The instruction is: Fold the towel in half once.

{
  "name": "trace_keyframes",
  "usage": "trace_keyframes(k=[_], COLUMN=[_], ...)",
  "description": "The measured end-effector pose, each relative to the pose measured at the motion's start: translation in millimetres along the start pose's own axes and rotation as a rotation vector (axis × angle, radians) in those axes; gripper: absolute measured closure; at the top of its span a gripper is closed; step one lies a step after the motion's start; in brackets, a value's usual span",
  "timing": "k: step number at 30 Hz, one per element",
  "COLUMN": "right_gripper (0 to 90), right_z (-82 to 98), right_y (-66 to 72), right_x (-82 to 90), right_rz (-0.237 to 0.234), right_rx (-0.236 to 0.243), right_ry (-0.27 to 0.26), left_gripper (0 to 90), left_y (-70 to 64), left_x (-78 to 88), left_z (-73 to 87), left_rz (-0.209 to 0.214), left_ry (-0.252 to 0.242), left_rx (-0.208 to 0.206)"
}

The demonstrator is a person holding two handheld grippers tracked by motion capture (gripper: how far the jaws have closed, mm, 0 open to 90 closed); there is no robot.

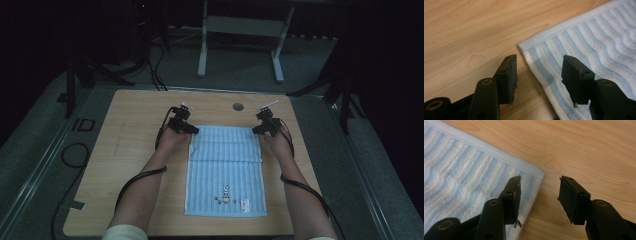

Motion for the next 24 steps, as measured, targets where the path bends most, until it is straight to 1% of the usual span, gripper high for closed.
trace_keyframes(k=[1,3,4,5,6,7,8,9,10,11,12,13,14,15,16,17,18,19,20,21,22,24], right_gripper=[51.5,52.9,52.9,53.2,54.0,58.6,58.6,59.8,61.2,65.8,69.2,78.3,78.3,83.3,85.3,87.2,88.0,88.1,88.3,88.3,88.4,88.8], right_z=[-0.2,-0.7,-0.7,-0.6,-0.1,1.4,1.4,2.0,1.9,1.9,2.0,2.2,2.2,2.4,2.1,1.3,0.6,-0.4,-3.3,-3.3,-4.5,-8.3], right_y=[0.0,1.4,1.4,2.2,3.1,4.4,4.4,5.1,5.4,5.6,5.6,6.8,6.8,8.3,10.3,12.1,13.5,13.8,11.0,11.0,9.9,6.8], right_x=[-4.4,-11.9,-11.9,-13.4,-15.5,-18.2,-18.2,-18.9,-18.8,-18.9,-19.0,-19.1,-19.1,-18.9,-18.7,-18.1,-16.8,-14.7,-6.9,-6.9,-3.7,5.5], right_rz=[-0.016,-0.029,-0.029,-0.033,-0.025,-0.027,-0.027,-0.033,-0.038,-0.045,-0.056,-0.072,-0.072,-0.076,-0.077,-0.064,-0.048,-0.038,-0.039,-0.039,-0.036,-0.037], right_rx=[-0.017,-0.036,-0.036,-0.032,-0.026,-0.019,-0.019,-0.017,-0.017,-0.02,-0.024,-0.035,-0.035,-0.03,-0.02,0.001,0.019,0.029,0.018,0.018,0.015,0.014], right_ry=[0.007,0.017,0.017,0.019,0.024,0.044,0.044,0.045,0.045,0.044,0.043,0.039,0.039,0.038,0.041,0.05,0.054,0.051,0.022,0.022,0.019,-0.003], left_gripper=[46.1,47.5,47.5,47.7,47.8,49.6,49.6,50.3,51.4,53.6,55.1,68.8,68.8,76.2,84.5,85.5,86.2,86.7,87.1,87.1,87.2,87.2], left_y=[0.1,-0.3,-0.5,-1.1,-2.4,-4.0,-6.5,-8.3,-10.0,-11.0,-12.7,-13.9,-15.1,-16.3,-17.2,-18.6,-19.8,-20.0,-20.9,-21.3,-21.5,-22.5], left_x=[-2.1,-4.6,-5.8,-7.2,-9.4,-12.3,-14.1,-15.0,-15.6,-15.8,-16.5,-16.8,-17.1,-17.9,-18.4,-18.5,-17.4,-15.2,-11.0,-8.0,-3.3,8.0], left_z=[-0.5,-1.7,-2.1,-2.1,-1.6,-0.5,0.7,0.8,0.7,0.7,1.0,1.9,2.6,2.4,1.9,1.0,0.2,-0.9,-2.5,-3.9,-6.4,-12.0], left_rz=[0.0,-0.004,-0.008,-0.002,0.003,-0.002,-0.012,-0.016,-0.022,-0.03,-0.036,-0.039,-0.041,-0.037,-0.014,-0.012,-0.026,-0.013,-0.006,-0.003,0.009,0.021], left_ry=[0.001,-0.007,-0.009,-0.009,-0.007,0.009,0.001,0.001,0.0,0.001,-0.009,-0.015,-0.019,-0.018,-0.007,0.003,0.007,0.005,-0.011,-0.019,-0.029,-0.06], left_rx=[-0.004,-0.003,-0.002,0.003,0.008,-0.008,-0.028,-0.038,-0.046,-0.049,-0.048,-0.058,-0.062,-0.055,-0.047,-0.061,-0.073,-0.073,-0.067,-0.065,-0.061,-0.056])
Point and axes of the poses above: each handheld gripper's, and its own axes: x roughly backward along the jaws, z roughly out of its underside, y roughly to its left, the point moved 2 cm from there along -x, roughly forward along the jaws, and after that the axes turned 5 degrees about -y, right-handed, at the moved point
